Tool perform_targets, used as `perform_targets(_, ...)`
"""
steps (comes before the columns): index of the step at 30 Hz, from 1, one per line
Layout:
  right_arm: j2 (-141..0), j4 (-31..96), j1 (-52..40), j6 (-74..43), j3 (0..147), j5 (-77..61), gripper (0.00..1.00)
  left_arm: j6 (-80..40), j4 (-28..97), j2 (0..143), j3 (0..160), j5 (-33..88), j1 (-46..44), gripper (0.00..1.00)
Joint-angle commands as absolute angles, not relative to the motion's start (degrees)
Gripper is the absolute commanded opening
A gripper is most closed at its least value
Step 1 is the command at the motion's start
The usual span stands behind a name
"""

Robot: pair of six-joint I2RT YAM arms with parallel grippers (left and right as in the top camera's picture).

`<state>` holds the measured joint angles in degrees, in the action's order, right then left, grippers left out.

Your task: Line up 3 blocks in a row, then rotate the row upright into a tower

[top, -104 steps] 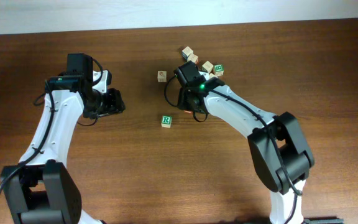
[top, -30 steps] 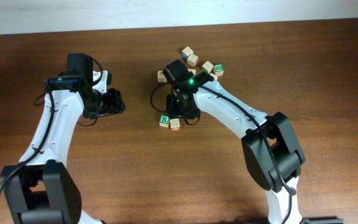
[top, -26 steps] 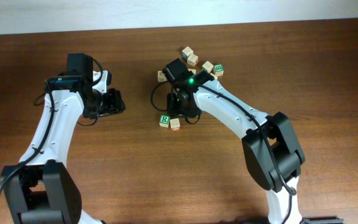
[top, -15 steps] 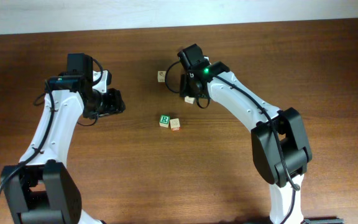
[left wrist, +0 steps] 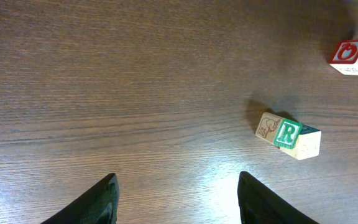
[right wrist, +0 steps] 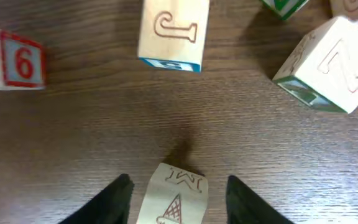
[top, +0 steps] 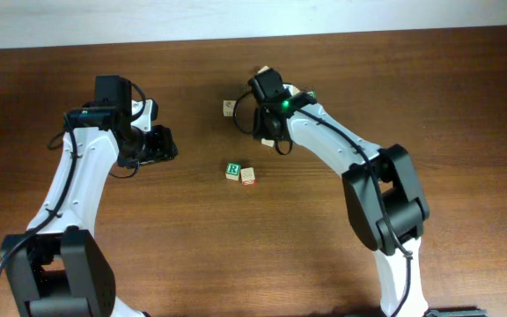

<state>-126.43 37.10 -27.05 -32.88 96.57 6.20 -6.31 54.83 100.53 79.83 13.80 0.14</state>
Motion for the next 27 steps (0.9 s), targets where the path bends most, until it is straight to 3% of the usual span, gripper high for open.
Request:
perform_targets(1, -127.5, 36.4, -27.4, -33.5, 97.7, 6.9, 0.44, -6.4, 54.8, 100.8, 80.7, 12.2, 0.4, 0.59)
perform_targets(8, -127.5, 37.6, -27.4, -33.5, 97.7, 6.8, 0.3, -6.4, 54.8, 100.8, 80.7, 12.2, 0.4, 0.59)
perform_targets(27, -127.5, 48.9, -27.4, -35.0, 97.7, -4.8, 0.3, -6.4, 54.8, 100.8, 80.7, 12.2, 0.4, 0.6)
